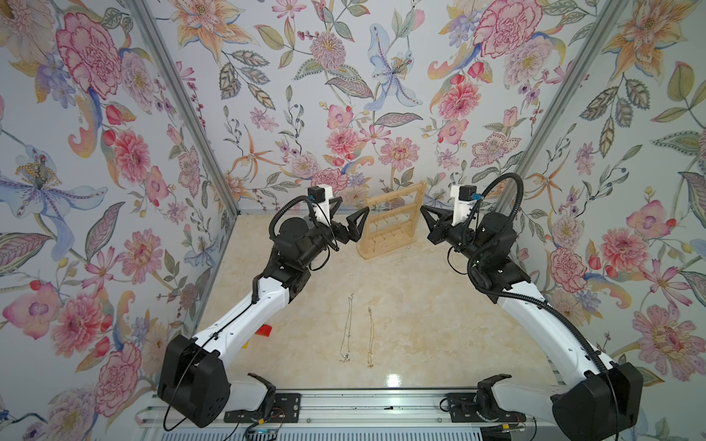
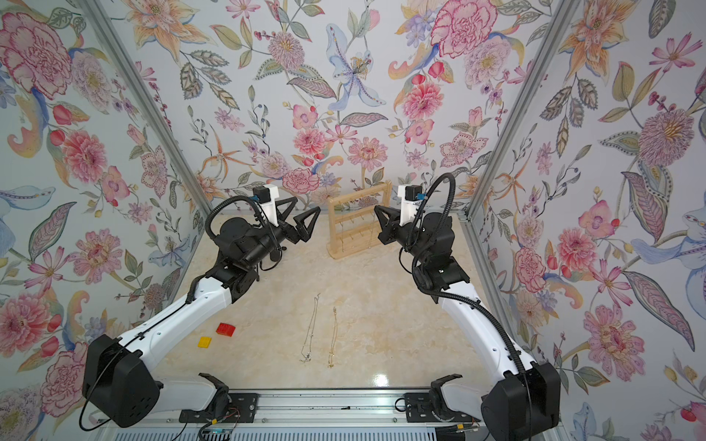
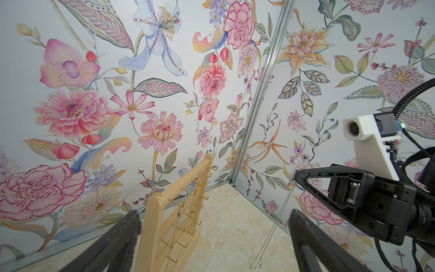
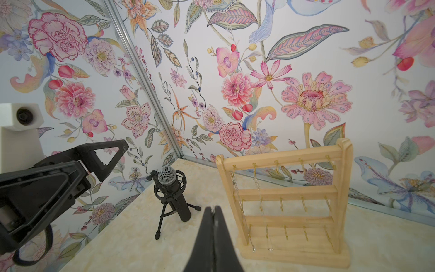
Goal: Take the necklace off the jewelry display stand
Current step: Take off the necklace from the stand.
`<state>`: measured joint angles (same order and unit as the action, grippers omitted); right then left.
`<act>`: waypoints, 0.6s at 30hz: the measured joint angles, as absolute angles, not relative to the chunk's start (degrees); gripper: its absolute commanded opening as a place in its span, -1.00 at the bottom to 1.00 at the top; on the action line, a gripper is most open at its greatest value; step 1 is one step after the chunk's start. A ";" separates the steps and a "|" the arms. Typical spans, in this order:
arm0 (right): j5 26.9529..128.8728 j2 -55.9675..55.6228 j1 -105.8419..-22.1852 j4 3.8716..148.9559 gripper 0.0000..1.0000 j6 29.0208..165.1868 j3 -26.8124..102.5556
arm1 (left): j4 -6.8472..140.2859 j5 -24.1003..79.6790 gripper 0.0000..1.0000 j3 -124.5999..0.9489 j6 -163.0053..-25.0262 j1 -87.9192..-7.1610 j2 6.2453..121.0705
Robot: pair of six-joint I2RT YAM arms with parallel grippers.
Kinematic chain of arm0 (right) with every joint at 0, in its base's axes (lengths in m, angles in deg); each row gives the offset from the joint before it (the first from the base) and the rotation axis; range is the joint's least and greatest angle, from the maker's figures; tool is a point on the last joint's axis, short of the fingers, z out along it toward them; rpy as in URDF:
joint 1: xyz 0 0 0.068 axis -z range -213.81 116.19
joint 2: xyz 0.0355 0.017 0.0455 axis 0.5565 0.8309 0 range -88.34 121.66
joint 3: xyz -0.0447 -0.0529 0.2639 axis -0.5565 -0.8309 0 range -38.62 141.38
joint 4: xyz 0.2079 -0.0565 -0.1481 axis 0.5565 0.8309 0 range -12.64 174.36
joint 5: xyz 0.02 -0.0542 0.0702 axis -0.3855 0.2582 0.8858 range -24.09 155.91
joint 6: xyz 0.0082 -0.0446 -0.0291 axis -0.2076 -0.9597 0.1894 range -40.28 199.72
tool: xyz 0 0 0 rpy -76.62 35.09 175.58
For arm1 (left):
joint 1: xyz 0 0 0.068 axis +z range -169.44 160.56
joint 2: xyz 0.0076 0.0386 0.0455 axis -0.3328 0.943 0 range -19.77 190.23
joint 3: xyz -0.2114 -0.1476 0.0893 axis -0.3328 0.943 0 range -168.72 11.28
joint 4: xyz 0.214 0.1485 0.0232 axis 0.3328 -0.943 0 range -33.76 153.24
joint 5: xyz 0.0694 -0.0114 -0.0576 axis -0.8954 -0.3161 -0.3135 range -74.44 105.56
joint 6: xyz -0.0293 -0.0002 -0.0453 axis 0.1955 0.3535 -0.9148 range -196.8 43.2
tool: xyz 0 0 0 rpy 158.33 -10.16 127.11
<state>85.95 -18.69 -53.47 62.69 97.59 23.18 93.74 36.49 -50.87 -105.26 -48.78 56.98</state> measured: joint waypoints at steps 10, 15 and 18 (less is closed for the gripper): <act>89.42 -27.63 -53.80 65.66 -1.00 99.38 18.13 | 94.37 44.68 0.98 -42.78 -105.33 -58.69 46.99; 90.95 -32.94 -53.80 68.17 -1.00 100.58 16.01 | 96.91 47.37 0.98 -32.25 -107.73 -60.91 42.44; 92.39 -35.93 -53.80 69.27 -1.00 101.74 14.68 | 97.80 47.74 0.97 -27.16 -108.83 -62.64 40.46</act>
